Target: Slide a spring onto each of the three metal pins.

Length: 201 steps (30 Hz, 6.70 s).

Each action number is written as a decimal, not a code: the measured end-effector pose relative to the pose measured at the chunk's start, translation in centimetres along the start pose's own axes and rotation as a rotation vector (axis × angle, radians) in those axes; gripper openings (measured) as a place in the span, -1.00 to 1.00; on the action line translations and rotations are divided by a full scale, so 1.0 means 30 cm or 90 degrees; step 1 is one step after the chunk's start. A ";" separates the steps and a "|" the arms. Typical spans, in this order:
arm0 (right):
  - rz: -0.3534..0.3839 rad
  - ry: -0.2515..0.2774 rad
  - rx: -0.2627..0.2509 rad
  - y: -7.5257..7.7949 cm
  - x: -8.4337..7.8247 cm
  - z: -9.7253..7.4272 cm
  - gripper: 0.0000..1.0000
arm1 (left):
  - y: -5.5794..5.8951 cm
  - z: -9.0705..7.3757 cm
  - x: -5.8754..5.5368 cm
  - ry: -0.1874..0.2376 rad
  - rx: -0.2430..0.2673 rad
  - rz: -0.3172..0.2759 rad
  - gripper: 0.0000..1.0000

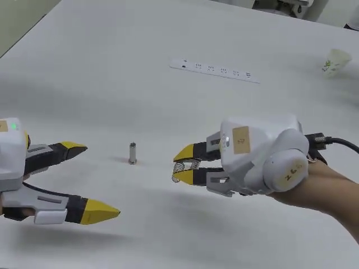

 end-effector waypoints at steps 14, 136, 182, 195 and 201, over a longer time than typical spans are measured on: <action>0.013 0.015 -0.011 0.100 0.029 0.038 -0.84 | -0.010 -0.001 -0.009 0.002 0.006 -0.005 0.96; 0.164 0.058 -0.033 0.239 0.016 0.259 -0.39 | -0.016 0.024 0.021 0.006 0.012 -0.007 0.96; 0.386 0.256 -0.231 0.138 -0.181 -0.111 0.99 | -0.012 0.050 0.121 0.058 0.020 0.018 0.96; 0.415 0.238 -0.270 0.073 -0.286 -0.203 0.99 | -0.002 0.055 0.129 0.057 0.018 0.036 0.96; 0.446 0.253 -0.293 0.036 -0.347 -0.254 0.99 | -0.002 0.048 0.132 0.059 0.020 0.037 0.96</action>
Point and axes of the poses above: the centre of the closed fingertips' face, and the gripper's own axes: z roughly forward along the fingers, y roughly to its right, x roughly out of its top, the point moved 1 cm from there along -z, roughly backward along the fingers, and after that the axes turned 10 degrees about x, right-handed, at the moved point
